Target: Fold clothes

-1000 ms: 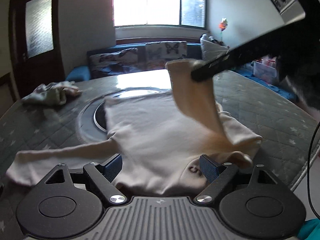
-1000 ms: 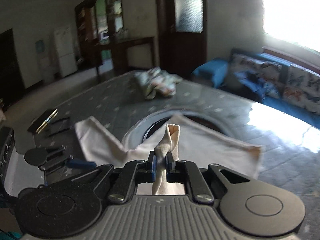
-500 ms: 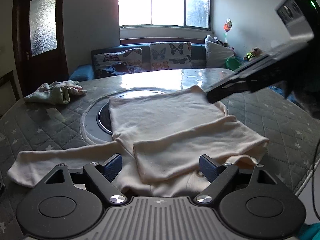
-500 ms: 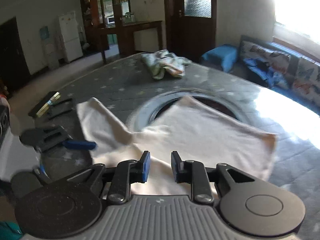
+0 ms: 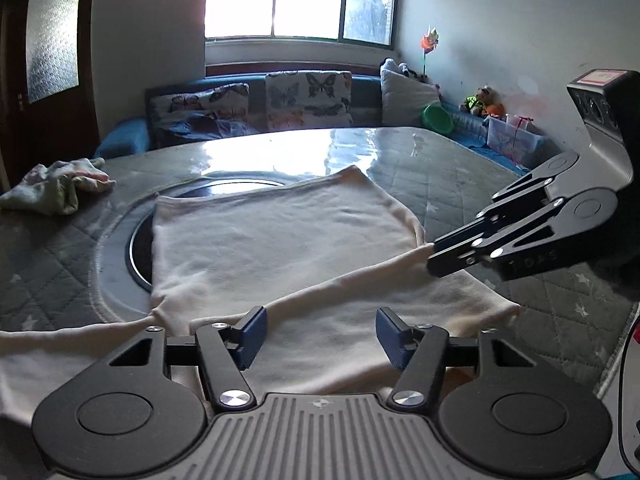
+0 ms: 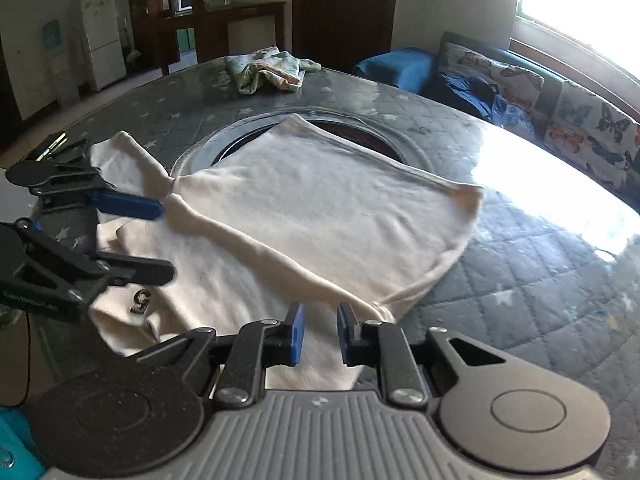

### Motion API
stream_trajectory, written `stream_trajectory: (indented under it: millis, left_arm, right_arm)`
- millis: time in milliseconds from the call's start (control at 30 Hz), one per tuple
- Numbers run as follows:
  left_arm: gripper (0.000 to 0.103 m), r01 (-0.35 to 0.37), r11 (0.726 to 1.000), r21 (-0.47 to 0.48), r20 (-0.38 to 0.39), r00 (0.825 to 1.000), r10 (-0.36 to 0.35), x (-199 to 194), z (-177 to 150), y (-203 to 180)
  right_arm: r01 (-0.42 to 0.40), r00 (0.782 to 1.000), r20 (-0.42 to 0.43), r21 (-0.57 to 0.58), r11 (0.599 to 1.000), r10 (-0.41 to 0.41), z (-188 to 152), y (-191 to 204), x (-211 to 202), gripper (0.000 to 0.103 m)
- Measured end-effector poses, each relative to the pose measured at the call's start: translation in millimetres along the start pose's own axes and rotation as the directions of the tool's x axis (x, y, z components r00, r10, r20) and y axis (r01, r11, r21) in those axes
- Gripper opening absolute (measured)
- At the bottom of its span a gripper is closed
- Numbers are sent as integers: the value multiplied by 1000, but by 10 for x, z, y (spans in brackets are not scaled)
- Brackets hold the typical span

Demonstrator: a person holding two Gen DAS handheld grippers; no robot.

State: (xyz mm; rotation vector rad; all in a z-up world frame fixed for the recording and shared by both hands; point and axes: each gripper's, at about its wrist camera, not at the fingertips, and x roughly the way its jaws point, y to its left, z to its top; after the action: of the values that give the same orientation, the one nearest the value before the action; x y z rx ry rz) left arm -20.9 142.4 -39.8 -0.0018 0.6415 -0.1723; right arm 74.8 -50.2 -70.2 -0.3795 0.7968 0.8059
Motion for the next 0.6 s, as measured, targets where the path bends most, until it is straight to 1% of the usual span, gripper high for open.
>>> stream_trajectory:
  millis: [133,233,433,600]
  left_arm:
    - [62,-14,999,-30,-19,1000,13,126,-7,72]
    - [62,-26,998,-53,-33,999,24,167,-23,143]
    - [62,-46,994,-96,-48,998,41,271,-34,259]
    - [63,-39,994,-104,-25,999,36,177,-31,296]
  right_arm:
    - [6,1000,-9,32,999,-6,-36,-64,163,16]
    - [6,1000,-20,43,999,-5,-87,-115,196,15]
    - [-13,1000,13,43,999,12,-20,-85,150,15]
    - [-16,1000,-1,54,998,16,-27,-68,236,17]
